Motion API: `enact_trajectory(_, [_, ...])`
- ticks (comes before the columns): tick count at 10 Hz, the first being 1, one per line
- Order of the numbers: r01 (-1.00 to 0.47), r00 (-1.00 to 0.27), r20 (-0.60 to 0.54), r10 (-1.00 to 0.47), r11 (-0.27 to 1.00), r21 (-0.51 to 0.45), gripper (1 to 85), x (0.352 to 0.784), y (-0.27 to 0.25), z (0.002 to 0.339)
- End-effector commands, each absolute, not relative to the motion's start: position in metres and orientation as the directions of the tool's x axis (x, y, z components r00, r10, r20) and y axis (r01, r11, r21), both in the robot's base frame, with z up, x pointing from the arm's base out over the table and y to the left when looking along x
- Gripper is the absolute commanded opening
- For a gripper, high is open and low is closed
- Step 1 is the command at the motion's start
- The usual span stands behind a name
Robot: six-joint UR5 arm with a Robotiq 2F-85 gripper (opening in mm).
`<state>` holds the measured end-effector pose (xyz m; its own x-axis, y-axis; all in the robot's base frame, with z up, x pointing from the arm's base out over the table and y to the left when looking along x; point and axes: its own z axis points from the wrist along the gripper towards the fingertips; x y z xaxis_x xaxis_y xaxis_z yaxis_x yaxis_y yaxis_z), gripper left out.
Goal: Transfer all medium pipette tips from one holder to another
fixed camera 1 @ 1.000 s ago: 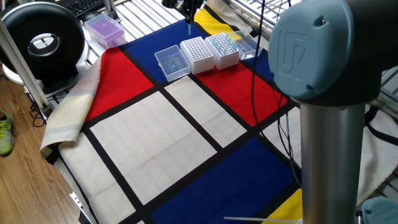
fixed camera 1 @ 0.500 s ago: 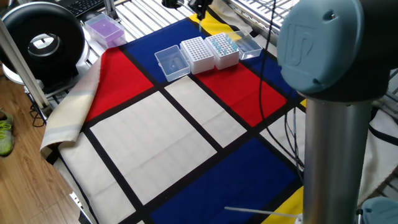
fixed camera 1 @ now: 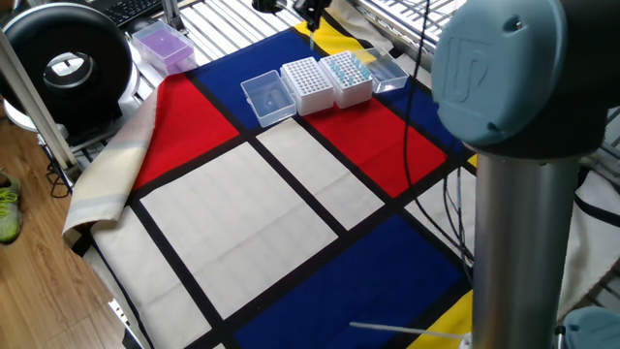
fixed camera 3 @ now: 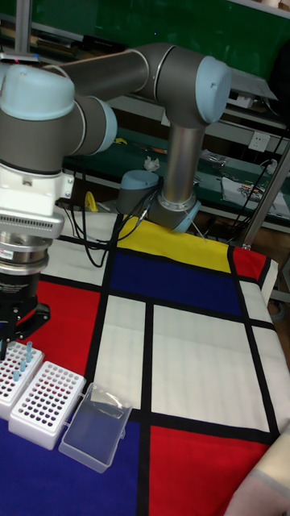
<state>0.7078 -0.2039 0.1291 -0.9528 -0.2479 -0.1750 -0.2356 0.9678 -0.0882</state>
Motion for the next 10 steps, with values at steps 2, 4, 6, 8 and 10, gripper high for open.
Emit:
enact_trajectory(2, [-0.239, -0.949, -0.194, -0.25, 0.968, -0.08, 1.7, 0.695, -0.219, 0.12])
enact_trajectory(4, [-0.24, -0.947, -0.2, -0.251, 0.968, -0.08, 1.7, 0.693, -0.222, 0.117])
enact_trajectory(6, [-0.241, -0.946, -0.204, -0.252, 0.967, -0.078, 1.7, 0.69, -0.225, 0.114])
enact_trajectory(8, [-0.242, -0.945, -0.207, -0.253, 0.967, -0.078, 1.7, 0.688, -0.226, 0.112])
enact_trajectory(10, [-0.247, -0.944, -0.209, -0.257, 0.966, -0.076, 1.7, 0.687, -0.227, 0.11])
